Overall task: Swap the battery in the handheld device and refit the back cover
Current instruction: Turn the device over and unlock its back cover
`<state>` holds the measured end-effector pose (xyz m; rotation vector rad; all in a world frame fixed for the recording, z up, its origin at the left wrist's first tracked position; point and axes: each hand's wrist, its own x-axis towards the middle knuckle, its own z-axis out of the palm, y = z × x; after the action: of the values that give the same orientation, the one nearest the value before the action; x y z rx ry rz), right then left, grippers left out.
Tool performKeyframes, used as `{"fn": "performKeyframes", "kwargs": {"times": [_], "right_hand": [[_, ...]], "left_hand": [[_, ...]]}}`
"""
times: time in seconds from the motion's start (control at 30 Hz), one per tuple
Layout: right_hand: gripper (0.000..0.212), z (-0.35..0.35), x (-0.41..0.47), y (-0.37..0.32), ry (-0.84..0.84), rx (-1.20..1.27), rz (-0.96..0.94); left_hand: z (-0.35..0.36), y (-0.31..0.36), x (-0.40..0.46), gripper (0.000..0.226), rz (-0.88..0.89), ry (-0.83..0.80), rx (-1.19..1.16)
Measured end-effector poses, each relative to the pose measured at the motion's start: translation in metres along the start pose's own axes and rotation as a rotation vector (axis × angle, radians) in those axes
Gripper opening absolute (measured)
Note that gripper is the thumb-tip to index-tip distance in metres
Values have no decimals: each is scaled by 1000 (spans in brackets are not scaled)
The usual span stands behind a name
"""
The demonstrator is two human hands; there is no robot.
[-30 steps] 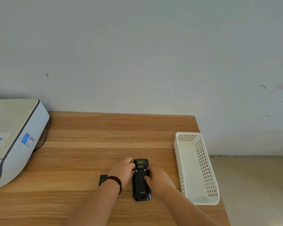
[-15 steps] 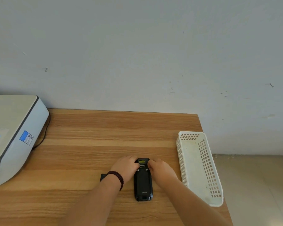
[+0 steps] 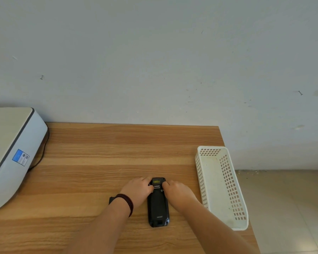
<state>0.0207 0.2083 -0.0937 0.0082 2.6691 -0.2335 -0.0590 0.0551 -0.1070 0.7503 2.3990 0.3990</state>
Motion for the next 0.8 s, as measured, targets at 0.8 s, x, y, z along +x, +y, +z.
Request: {"fn": "performKeyframes", "kwargs": {"times": [0.8], "right_hand": [[7,9,1,-2,148,527,313]], "left_hand": [[2,4,-10,35,48,90,134]]}}
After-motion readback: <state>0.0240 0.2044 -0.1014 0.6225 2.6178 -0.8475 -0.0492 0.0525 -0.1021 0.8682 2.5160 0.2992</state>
